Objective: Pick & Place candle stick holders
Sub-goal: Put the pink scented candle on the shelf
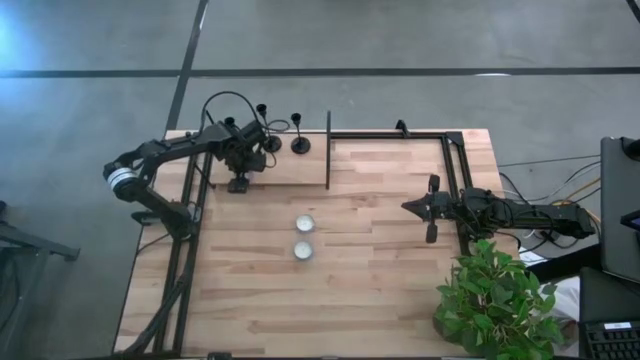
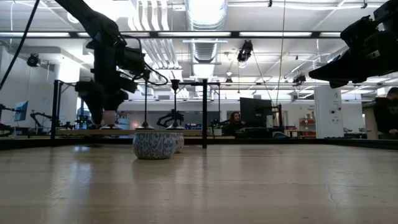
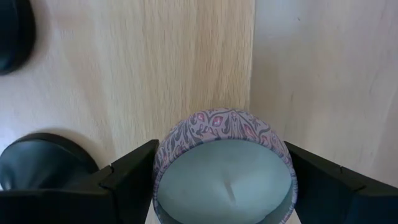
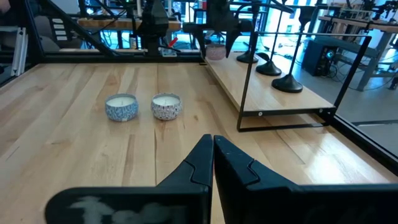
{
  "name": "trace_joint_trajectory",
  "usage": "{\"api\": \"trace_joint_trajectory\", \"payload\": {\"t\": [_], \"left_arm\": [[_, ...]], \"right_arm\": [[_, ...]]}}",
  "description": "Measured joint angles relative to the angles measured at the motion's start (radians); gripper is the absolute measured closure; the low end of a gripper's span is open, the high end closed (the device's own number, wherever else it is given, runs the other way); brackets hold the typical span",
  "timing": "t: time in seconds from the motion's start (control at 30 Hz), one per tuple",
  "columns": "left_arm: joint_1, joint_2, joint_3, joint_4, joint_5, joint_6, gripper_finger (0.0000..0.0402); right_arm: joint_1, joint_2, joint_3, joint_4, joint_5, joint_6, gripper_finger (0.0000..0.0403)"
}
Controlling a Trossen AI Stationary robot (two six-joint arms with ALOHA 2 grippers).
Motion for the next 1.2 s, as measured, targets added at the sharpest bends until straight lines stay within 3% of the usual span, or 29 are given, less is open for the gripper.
{"api": "trace_joint_trajectory", "payload": {"t": [1.03, 1.2], "left_arm": [[0.032, 0.026, -0.029, 0.084, -0.025, 0.068, 0.0101], [0.031, 0.031, -0.029, 0.091, -0.044, 0.071, 0.0072]], "right_arm": [[0.000, 0.000, 0.000, 0.000, 0.000, 0.000, 0.0394], [0.000, 0.000, 0.000, 0.000, 0.000, 0.000, 0.0394]]}}
